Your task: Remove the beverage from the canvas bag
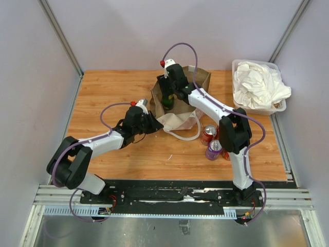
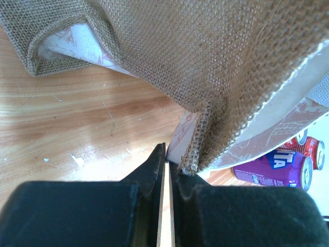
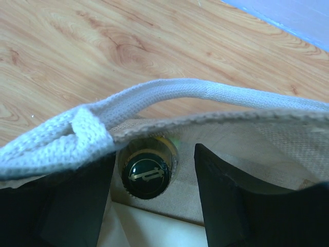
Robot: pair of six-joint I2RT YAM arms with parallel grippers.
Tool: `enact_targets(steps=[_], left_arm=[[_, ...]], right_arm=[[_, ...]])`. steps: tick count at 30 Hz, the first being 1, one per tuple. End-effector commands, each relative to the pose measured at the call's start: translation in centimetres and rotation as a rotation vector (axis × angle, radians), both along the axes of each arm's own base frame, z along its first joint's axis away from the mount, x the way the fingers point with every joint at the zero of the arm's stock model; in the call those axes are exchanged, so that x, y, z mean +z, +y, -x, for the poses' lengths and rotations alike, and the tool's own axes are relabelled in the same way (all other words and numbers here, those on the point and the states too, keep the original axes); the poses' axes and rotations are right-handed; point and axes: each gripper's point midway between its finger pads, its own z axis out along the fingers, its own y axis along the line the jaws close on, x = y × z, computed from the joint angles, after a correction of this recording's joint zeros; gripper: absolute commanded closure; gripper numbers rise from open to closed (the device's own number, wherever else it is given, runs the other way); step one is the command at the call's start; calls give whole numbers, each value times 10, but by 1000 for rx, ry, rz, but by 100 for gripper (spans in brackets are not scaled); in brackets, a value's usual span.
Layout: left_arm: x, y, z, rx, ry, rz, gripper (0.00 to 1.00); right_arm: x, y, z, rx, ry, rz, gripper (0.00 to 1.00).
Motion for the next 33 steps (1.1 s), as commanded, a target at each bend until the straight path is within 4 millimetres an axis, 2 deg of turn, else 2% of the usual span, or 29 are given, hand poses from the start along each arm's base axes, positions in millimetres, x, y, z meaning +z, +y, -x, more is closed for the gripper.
enact_targets(steps=[1,6,8,12,15,18,21,23,28,30,31,33], left_arm=[[7,4,-4,13,-7,-2,91],[4,4,-3,15,-2,-4,91],[5,4,-4,15,-3,-3,91],[6,3,-5,14,-6,0,91],[8,4,-6,16,-9,2,91],[10,4,-8,18,-13,2,91],[11,5,-10,26,-17,2,91],[11,7,-11,35,-18,0,91],[12,5,-14,40,-17,10,91],[14,4,-15,39,-20,16,91],[15,3,-15,38,-23,19,91],[19,3,-16,36,-31,22,90]], right_arm=[[6,3,-14,-6,-45,-58,37],[4,5,-20,-5,-36,-61,38],[0,5,-21,-4,-27,-59,44],[-10,6,-20,1,-5,-50,69],[-12,6,-20,6,1,-41,97],[-4,8,-19,34,-14,-30,99],[22,8,-19,54,-59,-33,99],[49,8,-18,70,-106,-38,99],[134,7,-4,114,-242,-60,99],[166,7,6,132,-301,-67,99],[189,4,16,137,-338,-78,99],[215,-1,30,141,-383,-87,99]])
